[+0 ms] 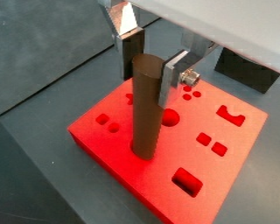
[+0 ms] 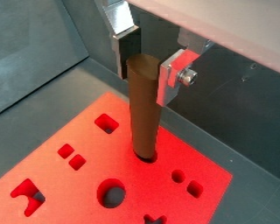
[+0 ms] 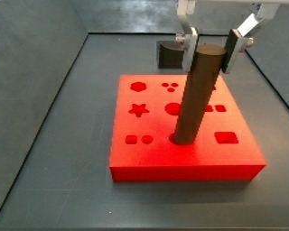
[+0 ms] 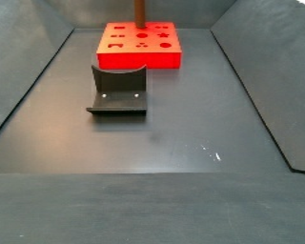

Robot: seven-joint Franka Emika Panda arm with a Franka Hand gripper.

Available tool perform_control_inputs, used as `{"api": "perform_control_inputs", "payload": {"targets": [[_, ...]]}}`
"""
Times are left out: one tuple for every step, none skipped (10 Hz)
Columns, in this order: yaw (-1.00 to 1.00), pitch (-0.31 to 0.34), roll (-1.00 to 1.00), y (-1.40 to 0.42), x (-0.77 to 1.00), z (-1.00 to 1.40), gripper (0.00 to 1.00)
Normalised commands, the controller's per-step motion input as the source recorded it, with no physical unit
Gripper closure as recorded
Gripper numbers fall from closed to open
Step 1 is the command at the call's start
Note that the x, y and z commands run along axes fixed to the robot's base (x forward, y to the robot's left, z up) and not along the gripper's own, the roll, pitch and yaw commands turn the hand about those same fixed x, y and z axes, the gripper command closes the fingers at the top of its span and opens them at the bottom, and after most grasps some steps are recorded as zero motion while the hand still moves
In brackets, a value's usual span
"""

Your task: Insert the oval object.

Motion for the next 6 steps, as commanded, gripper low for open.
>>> {"api": "perform_control_inputs", "payload": {"targets": [[-0.08,0.000,0.00,0.00,-0.01,-0.06,1.00],[-0.19,0.000,0.00,0.09,-0.17,-0.06,1.00],[-0.16,0.000,-0.01,0.17,-0.17,-0.01,1.00],[-0.11,0.000,-0.03,0.12,-0.12,0.00,1.00],[-0.04,0.000,-0.01,0.00,-0.04,0.00,1.00],[0.00,-0.004,0.00,0.00,0.00,-0.09,1.00]]}}
